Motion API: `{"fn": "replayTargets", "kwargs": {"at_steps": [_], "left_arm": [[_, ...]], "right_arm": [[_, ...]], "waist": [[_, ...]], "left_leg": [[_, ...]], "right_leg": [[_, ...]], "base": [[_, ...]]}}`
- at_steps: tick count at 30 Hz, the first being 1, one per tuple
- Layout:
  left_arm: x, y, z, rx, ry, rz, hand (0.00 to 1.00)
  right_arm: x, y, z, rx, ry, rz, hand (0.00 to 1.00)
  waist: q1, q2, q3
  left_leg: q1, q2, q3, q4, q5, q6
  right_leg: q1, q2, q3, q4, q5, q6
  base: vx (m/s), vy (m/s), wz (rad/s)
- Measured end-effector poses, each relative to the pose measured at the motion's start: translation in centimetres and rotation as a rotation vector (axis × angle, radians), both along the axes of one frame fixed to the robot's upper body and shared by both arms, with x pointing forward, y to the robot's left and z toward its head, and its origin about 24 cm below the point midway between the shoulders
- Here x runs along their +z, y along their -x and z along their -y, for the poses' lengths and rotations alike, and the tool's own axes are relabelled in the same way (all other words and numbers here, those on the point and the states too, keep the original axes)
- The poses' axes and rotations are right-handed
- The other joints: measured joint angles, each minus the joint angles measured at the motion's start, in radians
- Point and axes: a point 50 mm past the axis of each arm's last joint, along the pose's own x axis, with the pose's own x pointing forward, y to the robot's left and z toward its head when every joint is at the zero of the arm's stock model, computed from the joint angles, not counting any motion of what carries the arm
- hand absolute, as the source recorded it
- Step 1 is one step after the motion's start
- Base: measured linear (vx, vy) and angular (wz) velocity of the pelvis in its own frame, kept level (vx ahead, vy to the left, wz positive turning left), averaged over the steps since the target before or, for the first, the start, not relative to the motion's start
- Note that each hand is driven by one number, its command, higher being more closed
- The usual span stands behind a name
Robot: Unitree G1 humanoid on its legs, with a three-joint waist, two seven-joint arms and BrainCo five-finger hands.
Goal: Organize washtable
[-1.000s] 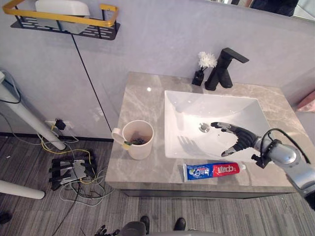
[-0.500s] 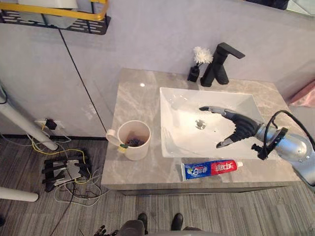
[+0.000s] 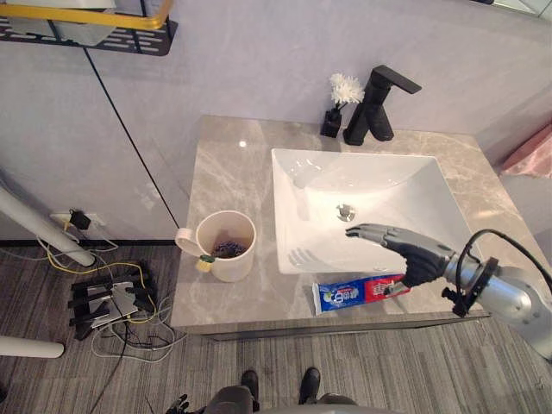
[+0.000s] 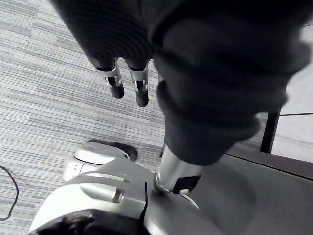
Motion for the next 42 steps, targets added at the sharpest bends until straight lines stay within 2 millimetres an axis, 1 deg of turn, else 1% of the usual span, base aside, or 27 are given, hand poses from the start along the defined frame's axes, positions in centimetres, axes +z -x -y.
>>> {"fn": "replayTargets", "kwargs": {"at_steps": [1, 4, 8, 13, 22, 26, 32, 35, 38, 42], "left_arm": [[0.0, 0.0, 0.0, 0.004, -0.002, -0.001, 0.00], [-0.1, 0.1, 0.2, 0.004, 0.000, -0.007, 0.00], [-0.1, 0.1, 0.4, -0.010, 0.003, -0.011, 0.00], [-0.2, 0.1, 0.5, 0.001, 0.011, -0.010, 0.00], [-0.1, 0.0, 0.4, 0.007, 0.011, -0.001, 0.00], [0.0, -0.1, 0.2, 0.011, 0.009, 0.004, 0.00], [0.1, -0.1, -0.2, 0.017, 0.002, 0.008, 0.00], [0.2, -0.2, -0.4, 0.014, -0.006, 0.023, 0.00], [0.3, -0.5, -0.5, 0.012, -0.008, 0.034, 0.00], [0.3, -0.6, -0.6, 0.011, -0.011, 0.041, 0.00]], "right_arm": [[-0.2, 0.0, 0.2, -0.004, 0.014, -0.002, 0.00], [-1.3, 0.2, 1.7, -0.062, 0.072, -0.025, 0.00], [-1.5, 0.0, 3.0, -0.111, 0.106, -0.025, 0.00], [-1.8, -0.3, 4.0, -0.158, 0.118, -0.037, 0.00], [-1.5, -0.5, 3.9, -0.158, 0.105, -0.029, 0.00], [-1.0, -0.8, 3.8, -0.157, 0.079, -0.020, 0.00], [-0.7, -1.0, 3.7, -0.154, 0.060, -0.018, 0.00], [-0.8, -0.9, 3.5, -0.149, 0.042, -0.028, 0.00], [-0.8, -0.9, 3.5, -0.145, 0.044, -0.032, 0.00], [-1.1, -0.5, 2.6, -0.101, 0.026, -0.063, 0.00]], "waist": [[0.000, 0.001, 0.000], [0.000, 0.011, 0.003], [0.000, 0.022, 0.004], [0.001, 0.027, 0.006], [0.001, 0.017, 0.034], [0.001, 0.006, 0.048], [0.005, -0.014, 0.064], [0.012, -0.024, 0.071], [0.028, -0.031, 0.074], [0.031, -0.037, 0.078]], "left_leg": [[-0.001, 0.000, 0.002, -0.001, 0.000, 0.000], [-0.001, -0.002, 0.001, 0.000, 0.001, 0.000], [-0.007, -0.006, -0.007, 0.001, 0.001, 0.000], [-0.026, -0.011, -0.012, 0.012, 0.001, 0.000], [-0.032, -0.016, -0.015, 0.012, 0.001, 0.001], [-0.047, -0.016, -0.018, 0.012, 0.007, 0.009], [-0.047, -0.016, -0.027, 0.012, 0.007, 0.009], [-0.046, -0.016, -0.028, 0.012, 0.007, 0.010], [-0.046, -0.016, -0.028, 0.012, 0.008, 0.011], [-0.046, -0.017, -0.033, 0.011, 0.010, 0.010]], "right_leg": [[-0.001, 0.000, 0.003, 0.000, 0.001, 0.001], [-0.002, 0.005, 0.003, -0.005, 0.004, 0.003], [-0.008, 0.005, 0.002, -0.009, 0.008, 0.007], [-0.018, 0.002, -0.001, -0.016, 0.018, 0.008], [-0.022, -0.003, -0.002, -0.016, 0.024, 0.010], [-0.036, -0.002, -0.004, -0.016, 0.024, 0.010], [-0.032, -0.002, -0.014, -0.018, 0.024, 0.010], [-0.031, -0.002, -0.016, -0.018, 0.024, 0.010], [-0.031, -0.002, -0.016, -0.018, 0.024, 0.010], [-0.030, -0.002, -0.019, -0.017, 0.024, 0.010]], "base": [[0.01, 0.009, -0.08], [0.00, 0.001, -0.01], [0.00, -0.002, 0.01], [-0.01, 0.007, 0.01], [0.00, 0.003, 0.00], [0.01, 0.001, 0.01], [0.03, 0.007, 0.04], [0.00, 0.000, 0.00], [0.00, 0.002, 0.01], [0.00, 0.002, 0.02]]}}
